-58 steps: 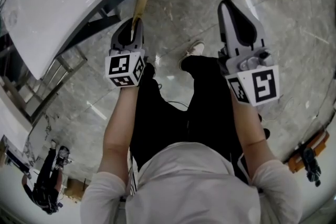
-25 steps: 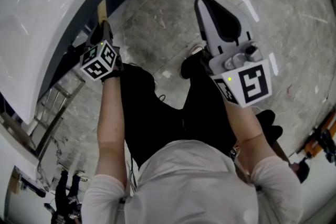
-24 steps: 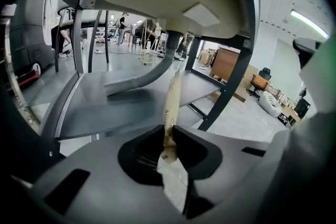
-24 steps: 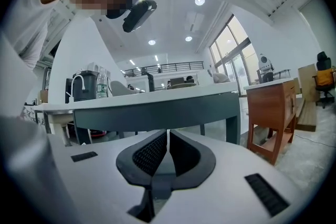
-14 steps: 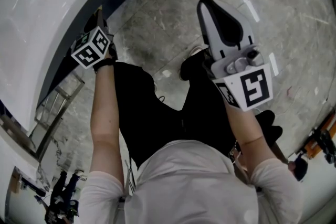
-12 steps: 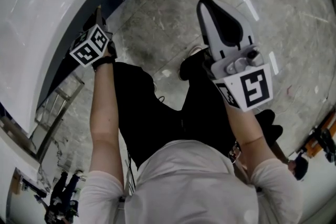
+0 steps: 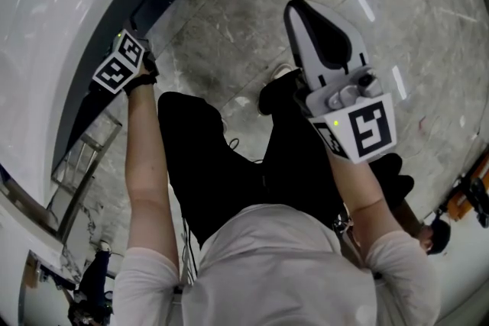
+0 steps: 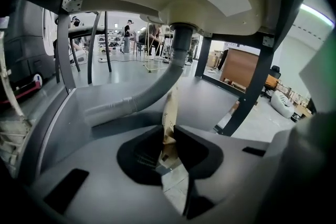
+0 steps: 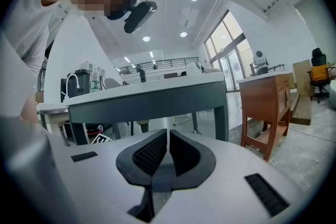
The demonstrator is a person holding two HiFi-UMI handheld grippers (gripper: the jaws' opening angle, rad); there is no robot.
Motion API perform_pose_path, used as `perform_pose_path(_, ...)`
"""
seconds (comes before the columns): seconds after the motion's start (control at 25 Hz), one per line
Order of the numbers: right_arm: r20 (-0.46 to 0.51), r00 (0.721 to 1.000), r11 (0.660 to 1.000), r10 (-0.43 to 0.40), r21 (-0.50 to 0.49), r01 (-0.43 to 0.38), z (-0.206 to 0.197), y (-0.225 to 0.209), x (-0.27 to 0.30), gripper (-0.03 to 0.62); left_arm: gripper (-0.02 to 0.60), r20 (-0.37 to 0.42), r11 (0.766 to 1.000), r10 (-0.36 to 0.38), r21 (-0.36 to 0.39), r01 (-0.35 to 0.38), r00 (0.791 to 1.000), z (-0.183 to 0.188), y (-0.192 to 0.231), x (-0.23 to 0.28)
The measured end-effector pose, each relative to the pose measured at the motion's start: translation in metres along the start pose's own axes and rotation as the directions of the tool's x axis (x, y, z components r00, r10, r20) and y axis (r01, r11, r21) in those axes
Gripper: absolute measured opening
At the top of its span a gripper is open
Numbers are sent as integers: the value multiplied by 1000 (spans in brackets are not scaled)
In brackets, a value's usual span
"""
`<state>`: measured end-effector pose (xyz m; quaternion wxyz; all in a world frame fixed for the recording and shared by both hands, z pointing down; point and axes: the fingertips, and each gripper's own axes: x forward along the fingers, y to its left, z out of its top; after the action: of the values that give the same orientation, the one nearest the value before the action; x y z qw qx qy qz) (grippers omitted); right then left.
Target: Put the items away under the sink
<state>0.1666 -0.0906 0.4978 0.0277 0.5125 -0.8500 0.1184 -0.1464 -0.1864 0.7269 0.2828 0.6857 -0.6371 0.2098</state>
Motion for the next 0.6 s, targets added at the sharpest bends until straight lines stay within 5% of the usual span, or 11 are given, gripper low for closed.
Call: perform_pose_path(0.6, -62, 998, 1000, 5, 17, -4, 3, 7, -5, 41, 120, 79, 997, 7, 74, -13, 997, 17, 13, -19)
